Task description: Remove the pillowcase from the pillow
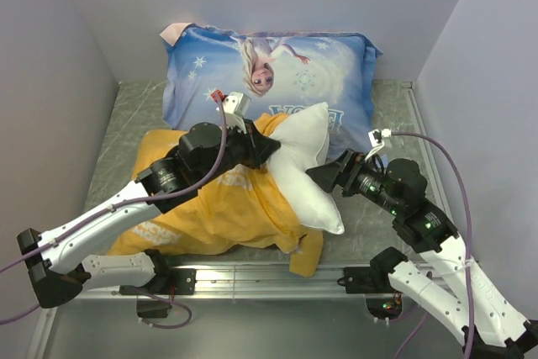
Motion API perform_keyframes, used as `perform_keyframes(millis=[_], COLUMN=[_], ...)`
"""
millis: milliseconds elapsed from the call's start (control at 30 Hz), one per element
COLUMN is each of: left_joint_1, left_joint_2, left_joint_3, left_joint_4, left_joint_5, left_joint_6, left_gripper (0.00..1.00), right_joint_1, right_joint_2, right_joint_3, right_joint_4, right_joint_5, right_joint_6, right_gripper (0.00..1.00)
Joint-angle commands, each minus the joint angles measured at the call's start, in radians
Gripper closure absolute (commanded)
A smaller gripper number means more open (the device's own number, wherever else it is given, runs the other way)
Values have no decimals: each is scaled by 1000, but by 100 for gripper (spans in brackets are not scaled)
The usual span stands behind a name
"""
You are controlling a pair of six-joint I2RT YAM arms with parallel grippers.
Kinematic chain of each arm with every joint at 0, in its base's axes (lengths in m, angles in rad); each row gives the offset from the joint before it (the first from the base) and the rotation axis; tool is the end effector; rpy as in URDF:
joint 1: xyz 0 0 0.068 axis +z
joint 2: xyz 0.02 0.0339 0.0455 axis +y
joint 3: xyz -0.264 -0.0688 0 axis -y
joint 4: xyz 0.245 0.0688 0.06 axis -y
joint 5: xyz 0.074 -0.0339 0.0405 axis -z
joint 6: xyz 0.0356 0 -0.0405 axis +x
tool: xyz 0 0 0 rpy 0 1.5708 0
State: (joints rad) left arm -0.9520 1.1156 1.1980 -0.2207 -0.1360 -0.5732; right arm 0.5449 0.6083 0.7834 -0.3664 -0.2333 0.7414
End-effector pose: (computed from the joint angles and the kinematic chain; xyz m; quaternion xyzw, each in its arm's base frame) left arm 0.1498 -0.2020 0.4155 0.0979 0.7475 -0.4154 0.5090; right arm 0.1162 0.0800 0.3455 0.0014 0.7697 0.4509 0.4519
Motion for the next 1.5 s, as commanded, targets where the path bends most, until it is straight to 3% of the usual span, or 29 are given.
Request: perform_keyframes(millis=[0, 367, 967, 1033, 1100, 1133, 1167, 1233, 1267, 1367, 1400, 1467], left_joint_1=[-4, -17, -166, -175, -185, -186, -186, -186, -186, -186, -186, -186], left_joint_2=[6, 82, 208, 220, 219, 217, 216, 202, 196, 139, 124, 71], left_joint_3=[51, 46, 15, 25, 25, 25, 26, 38, 43, 58, 61, 66], left_joint_4=[213, 265, 311, 319, 331, 334, 337, 331, 327, 288, 276, 250], left_joint_5=[25, 59, -53, -53, -59, -56, -59, -71, -77, -115, -131, -195], left_joint_6=[-19, -48, -68, -62, -56, -56, -54, -45, -42, -11, -2, 19], left_gripper=[100, 100, 100, 100, 99, 100, 99, 97, 94, 62, 44, 35], right_joint_1=[-2, 0, 0, -2, 0, 0, -2, -2, -2, -3, -2, -5], right_joint_2=[-21, -68, 13, 27, 37, 44, 51, 77, 82, 90, 99, 116], right_joint_3=[-27, -65, -12, -4, 17, 31, 48, 117, 140, 265, 296, 394], right_joint_4=[47, 155, 182, 161, 135, 121, 104, 35, 11, -84, -106, -162], right_joint_5=[-96, -236, -215, -175, -150, -135, -98, -63, -34, 81, 107, 143], right_joint_6=[13, 116, 102, 86, 75, 64, 55, 23, 12, -30, -54, -79], right_gripper=[1, 0, 2, 7, 26, 39, 76, 100, 100, 100, 100, 100])
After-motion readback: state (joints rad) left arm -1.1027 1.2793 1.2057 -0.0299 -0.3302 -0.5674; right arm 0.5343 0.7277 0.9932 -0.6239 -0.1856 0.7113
